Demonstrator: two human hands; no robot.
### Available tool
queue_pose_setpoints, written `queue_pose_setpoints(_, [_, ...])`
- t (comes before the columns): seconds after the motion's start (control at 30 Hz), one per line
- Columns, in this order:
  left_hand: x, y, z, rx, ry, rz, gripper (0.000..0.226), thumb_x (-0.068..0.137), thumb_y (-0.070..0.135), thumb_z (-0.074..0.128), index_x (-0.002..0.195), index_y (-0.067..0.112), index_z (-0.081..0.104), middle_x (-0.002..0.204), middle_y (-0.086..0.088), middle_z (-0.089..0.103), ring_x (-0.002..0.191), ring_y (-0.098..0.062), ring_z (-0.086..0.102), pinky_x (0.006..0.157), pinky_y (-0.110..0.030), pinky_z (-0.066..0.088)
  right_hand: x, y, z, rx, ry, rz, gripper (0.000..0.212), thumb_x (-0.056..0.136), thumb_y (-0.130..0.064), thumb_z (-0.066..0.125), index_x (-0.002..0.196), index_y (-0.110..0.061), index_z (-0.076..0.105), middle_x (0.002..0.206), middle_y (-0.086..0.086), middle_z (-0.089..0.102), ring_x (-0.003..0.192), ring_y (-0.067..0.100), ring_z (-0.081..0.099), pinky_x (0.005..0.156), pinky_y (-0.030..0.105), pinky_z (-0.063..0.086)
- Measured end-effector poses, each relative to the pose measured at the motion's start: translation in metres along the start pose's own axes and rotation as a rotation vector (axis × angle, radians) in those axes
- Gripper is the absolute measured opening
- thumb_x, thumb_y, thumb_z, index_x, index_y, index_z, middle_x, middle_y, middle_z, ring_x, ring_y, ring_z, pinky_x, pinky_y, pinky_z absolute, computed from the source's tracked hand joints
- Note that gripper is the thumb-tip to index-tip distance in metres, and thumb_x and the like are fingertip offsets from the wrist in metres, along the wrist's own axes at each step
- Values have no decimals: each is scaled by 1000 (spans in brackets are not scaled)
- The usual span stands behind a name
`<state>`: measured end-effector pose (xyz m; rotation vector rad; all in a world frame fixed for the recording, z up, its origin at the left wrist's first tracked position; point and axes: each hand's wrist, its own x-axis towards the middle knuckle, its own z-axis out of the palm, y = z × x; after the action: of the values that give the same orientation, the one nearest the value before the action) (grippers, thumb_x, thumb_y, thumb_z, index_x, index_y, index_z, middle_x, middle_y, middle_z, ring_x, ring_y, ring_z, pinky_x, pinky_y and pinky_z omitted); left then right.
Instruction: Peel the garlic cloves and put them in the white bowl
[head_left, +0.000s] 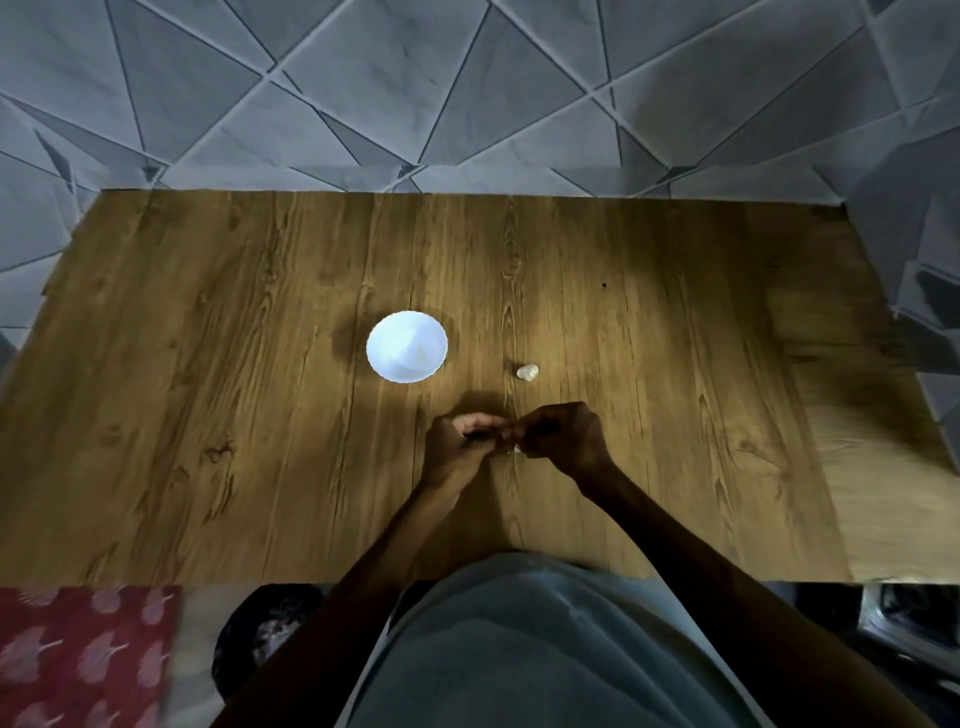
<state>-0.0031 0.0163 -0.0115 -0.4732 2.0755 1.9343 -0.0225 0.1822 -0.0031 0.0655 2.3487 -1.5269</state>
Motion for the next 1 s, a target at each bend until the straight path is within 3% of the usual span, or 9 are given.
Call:
queue_pose_setpoints(0.13, [-1,3,-6,-184,-119,-60,17,85,-1,69,100,5,73,94,-13,75,89,-20,71,86,-28,56,-3,-10,-8,257,-68,129,11,87,1,67,96,3,73,88,18,74,79,24,72,66,24,57])
queue_pose_setpoints(0.3, [-1,14,-14,-376,-212,-211,24,85,-10,63,109,-8,65,90,-11,75,84,-18,73,75,-21,56,-5,-9,-14,327,-159,86,13,88,0,66,99,2,72,92,18,74,87,29,72,74,29,59])
queue_pose_setpoints(0.53, [-1,19,-14,-411,-219,-242,19,86,-6,64,105,-2,69,93,-12,74,87,-19,72,76,-21,56,-7,-7,-14,344,-142,63,13,90,-2,64,100,2,72,93,17,73,86,26,72,72,28,58])
queue_pose_setpoints(0.77, [-3,17,-4,-142,-81,-186,18,85,-3,67,102,-1,71,93,-12,74,84,-16,70,74,-21,56,-2,1,-7,-153,-85,-104,8,87,-9,71,93,-12,75,77,-3,73,67,6,71,66,24,60])
queue_pose_setpoints(1.0, [-2,14,2,153,-25,-45,12,81,2,71,91,10,73,86,-8,74,84,-20,71,77,-30,59,-2,-6,-4,4,-100,68,8,88,-8,69,89,-15,74,80,4,75,75,15,74,72,27,61])
